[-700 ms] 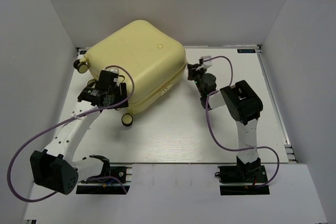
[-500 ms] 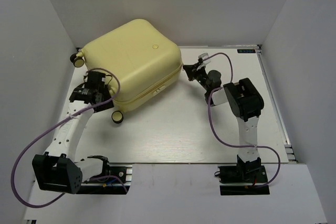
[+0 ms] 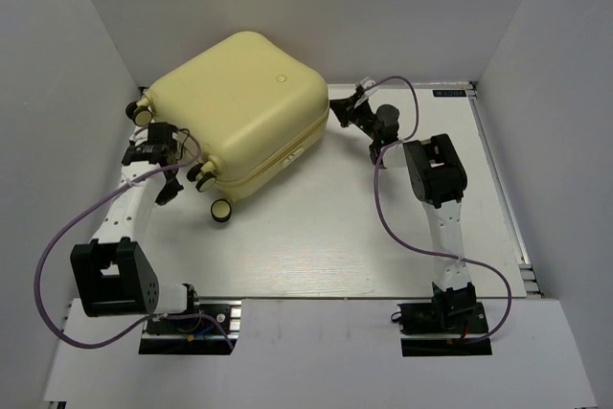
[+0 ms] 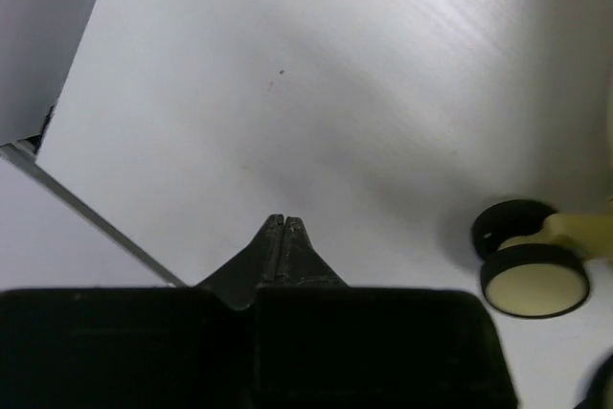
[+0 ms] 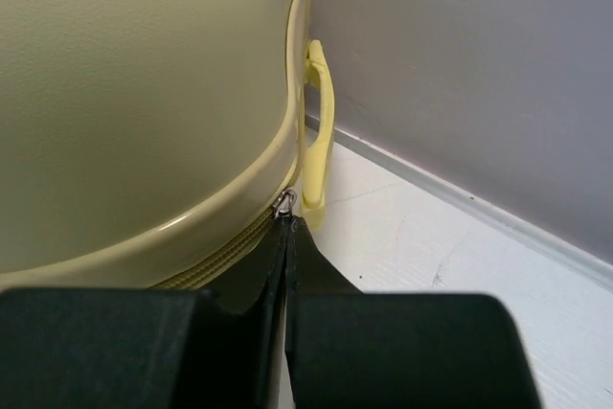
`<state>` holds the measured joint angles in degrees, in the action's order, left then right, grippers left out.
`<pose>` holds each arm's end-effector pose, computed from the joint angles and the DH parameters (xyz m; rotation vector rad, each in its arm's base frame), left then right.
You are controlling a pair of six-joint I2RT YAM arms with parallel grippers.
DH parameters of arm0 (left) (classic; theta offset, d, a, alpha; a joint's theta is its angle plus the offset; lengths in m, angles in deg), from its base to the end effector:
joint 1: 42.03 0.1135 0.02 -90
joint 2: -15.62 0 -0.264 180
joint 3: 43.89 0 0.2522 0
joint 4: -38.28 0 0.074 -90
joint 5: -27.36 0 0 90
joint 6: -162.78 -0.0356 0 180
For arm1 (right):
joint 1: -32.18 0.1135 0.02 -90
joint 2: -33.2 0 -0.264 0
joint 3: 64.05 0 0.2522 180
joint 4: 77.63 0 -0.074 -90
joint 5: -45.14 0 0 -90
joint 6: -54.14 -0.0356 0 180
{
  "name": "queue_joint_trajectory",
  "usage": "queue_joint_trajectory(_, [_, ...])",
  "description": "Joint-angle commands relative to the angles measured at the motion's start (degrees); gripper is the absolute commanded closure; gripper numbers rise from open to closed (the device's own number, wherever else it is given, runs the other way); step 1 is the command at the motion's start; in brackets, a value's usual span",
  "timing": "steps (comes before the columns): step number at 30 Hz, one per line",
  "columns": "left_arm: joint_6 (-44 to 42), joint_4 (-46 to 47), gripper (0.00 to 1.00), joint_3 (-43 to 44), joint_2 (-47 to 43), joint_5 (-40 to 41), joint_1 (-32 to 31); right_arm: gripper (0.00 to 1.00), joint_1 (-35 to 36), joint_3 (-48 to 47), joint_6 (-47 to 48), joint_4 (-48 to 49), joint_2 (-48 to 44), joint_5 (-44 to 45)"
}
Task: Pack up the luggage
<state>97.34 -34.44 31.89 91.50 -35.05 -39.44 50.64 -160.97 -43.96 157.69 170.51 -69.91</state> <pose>0.2380 0.0273 0.2682 -0.7318 2.6037 0.5736 0.4778 0.1754 0.1565 -0.4967 1.2735 0.6765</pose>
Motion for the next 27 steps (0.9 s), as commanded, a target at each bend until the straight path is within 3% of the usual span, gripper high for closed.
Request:
queue_joint_trajectory(1, [3.28,3.24,1.0,5.03,1.72,-0.7,1.44,1.0,0.96,-0.54,0.71,0.89,-0.99,-5.43])
queue_joint_trajectory(10, [17.17,-2.03,0.97,28.49,27.18,1.22,8.74,1.0,1.93,3.0,4.05,-1.23,-3.81,-12.56])
queue_joint_trajectory(13, [18.07,-5.1,0.98,40.95,37.04,1.41,9.71,1.0,1.93,2.73,3.97,-1.4,-3.72,-13.26])
queue_joint_trajectory(15, [18.07,-4.68,0.98,43.79,41.6,-0.95,9.89,1.0,2.02,2.56,3.88,-1.32,-3.81,-13.96])
queue_joint_trajectory(22, [20.71,1.56,0.98,54.86,55.67,-6.31,11.38,1.0,2.2,8.26,3.61,0.97,-6.79,-14.67])
queue_joint_trajectory(27, [17.72,18.16,0.95,56.27,60.87,-17.82,9.99,1.0,2.72,15.28,2.65,4.82,-9.6,-13.88])
